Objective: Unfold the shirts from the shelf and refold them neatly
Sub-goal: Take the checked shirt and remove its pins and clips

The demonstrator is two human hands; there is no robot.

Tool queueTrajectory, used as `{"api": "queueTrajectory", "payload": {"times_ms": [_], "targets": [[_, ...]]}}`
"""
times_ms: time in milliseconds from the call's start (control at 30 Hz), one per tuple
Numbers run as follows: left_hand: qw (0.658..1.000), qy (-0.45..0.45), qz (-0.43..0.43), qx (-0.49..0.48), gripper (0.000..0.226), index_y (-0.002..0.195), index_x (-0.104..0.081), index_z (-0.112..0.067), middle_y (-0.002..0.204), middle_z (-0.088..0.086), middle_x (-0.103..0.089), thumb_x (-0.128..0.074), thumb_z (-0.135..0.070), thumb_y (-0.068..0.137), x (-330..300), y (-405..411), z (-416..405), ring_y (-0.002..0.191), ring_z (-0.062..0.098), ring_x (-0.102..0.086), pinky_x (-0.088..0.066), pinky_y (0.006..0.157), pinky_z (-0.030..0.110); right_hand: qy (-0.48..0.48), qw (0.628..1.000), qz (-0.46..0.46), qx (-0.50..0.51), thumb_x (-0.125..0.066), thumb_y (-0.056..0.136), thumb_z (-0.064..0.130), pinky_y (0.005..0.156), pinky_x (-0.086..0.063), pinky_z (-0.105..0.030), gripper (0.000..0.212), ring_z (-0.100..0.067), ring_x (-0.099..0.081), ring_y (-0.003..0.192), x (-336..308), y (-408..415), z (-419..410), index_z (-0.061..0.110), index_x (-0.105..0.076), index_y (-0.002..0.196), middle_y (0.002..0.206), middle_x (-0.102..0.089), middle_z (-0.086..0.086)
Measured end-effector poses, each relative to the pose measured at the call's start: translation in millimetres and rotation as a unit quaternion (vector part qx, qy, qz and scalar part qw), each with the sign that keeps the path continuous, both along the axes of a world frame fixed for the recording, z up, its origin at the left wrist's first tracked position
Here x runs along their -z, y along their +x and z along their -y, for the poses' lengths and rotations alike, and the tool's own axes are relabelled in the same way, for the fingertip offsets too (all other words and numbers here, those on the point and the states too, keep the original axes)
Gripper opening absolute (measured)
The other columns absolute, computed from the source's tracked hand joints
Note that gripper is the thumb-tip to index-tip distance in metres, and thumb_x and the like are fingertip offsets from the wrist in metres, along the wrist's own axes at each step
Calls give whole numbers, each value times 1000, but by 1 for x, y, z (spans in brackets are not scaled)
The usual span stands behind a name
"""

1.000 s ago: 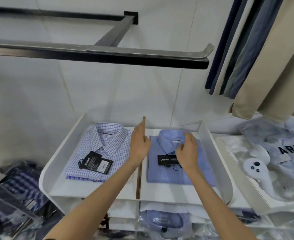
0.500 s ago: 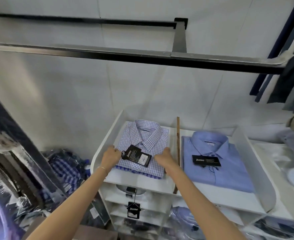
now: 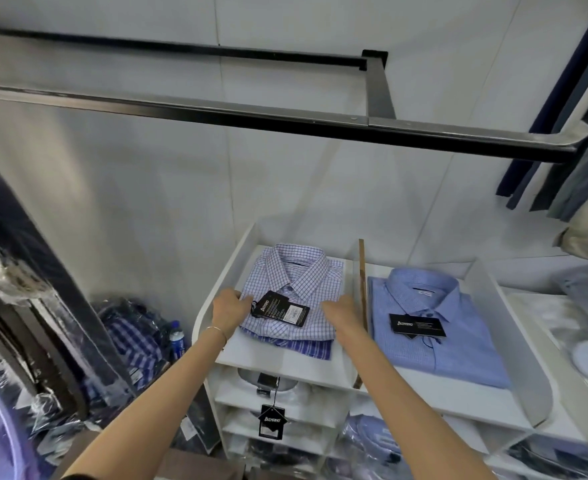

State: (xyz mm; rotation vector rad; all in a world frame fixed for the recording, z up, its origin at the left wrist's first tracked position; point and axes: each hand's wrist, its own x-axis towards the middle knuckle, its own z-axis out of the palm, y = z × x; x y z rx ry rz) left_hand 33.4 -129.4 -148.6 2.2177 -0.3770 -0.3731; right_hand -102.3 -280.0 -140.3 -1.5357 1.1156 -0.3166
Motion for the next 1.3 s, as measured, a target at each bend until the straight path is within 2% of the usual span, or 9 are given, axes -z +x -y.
{"api": "queueTrajectory", "payload": {"times_ms": [67, 167, 300, 600, 700, 833, 1000, 1167, 1300], "targets": [[1000, -3, -2, -3, 47, 50, -32, -12, 50, 2, -33, -58, -9, 89, 4, 1, -2, 48, 16, -30, -20, 46, 25, 70, 996, 39, 27, -47, 91, 6, 65, -51, -30, 10, -23, -60, 80, 1, 1, -2, 5, -56, 93, 93, -62, -12], [999, -30, 8, -10, 31, 58, -47, -5, 56, 7, -44, -56, -6, 88, 7, -2, -8, 58, 20, -40, -26, 49, 28, 149, 986, 79, 16, -51, 96, 14, 63, -52, -29, 16, -22, -61, 83, -1, 0, -7, 5, -56, 108, 101, -63, -12], [996, -62, 58, 10, 18, 95, -67, 2, 86, 12, -63, -51, -7, 92, 2, -11, -10, 77, 22, -54, -37, 66, 25, 185, 975, 121, 17, -44, 100, 13, 68, -54, -34, 28, -24, -61, 87, 5, -1, -13, 4, -53, 125, 106, -63, -11], [960, -132, -219, 118, 43, 135, -46, -12, 125, 8, -61, -53, -31, 97, -2, -14, -30, 97, 19, -62, -53, 76, 24, 173, 974, 143, -10, -34, 99, 1, 74, -56, -39, 36, -26, -63, 97, -1, -25, -33, 14, -51, 128, 111, -63, -9], [961, -138, -177, 163, 49, 144, -34, -18, 137, 4, -53, -50, -25, 98, 5, -25, -46, 116, 21, -56, -45, 102, 38, 184, 970, 156, -19, -35, 100, 2, 82, -55, -44, 36, -28, -64, 102, -2, -42, -47, 14, -51, 130, 116, -64, -10], [957, -204, -105, 177, 49, 146, -29, -21, 139, -5, -45, -45, -23, 100, 8, -57, -78, 130, 15, -43, -32, 112, 37, 182, 965, 187, -21, -38, 99, 0, 91, -52, -50, 37, -28, -64, 106, -4, -72, -73, 12, -51, 131, 120, -65, -12], [947, -227, -80, 212, 42, 136, -27, -34, 125, -30, -39, -42, -17, 102, 8, -103, -134, 115, -10, -39, -33, 97, 4, 183, 961, 207, -9, -41, 98, -1, 86, -55, -43, 35, -25, -65, 104, -2, -123, -131, 15, -54, 125, 117, -66, -9], [949, -201, -116, 211, 46, 145, -34, -21, 138, -12, -46, -45, -21, 100, 45, -142, -197, 125, 2, -45, -35, 109, 22, 217, 955, 202, 33, -45, 97, 0, 91, -53, -48, 34, -27, -65, 107, 33, -180, -200, 16, -57, 125, 117, -68, -7], [948, -188, -142, 214, 38, 137, -36, -26, 124, -25, -47, -43, -16, 101, 74, -180, -244, 105, -23, -49, -38, 83, -3, 249, 951, 177, 42, -44, 97, 0, 79, -58, -43, 35, -26, -68, 102, 60, -215, -246, 18, -57, 125, 116, -69, -9]]}}
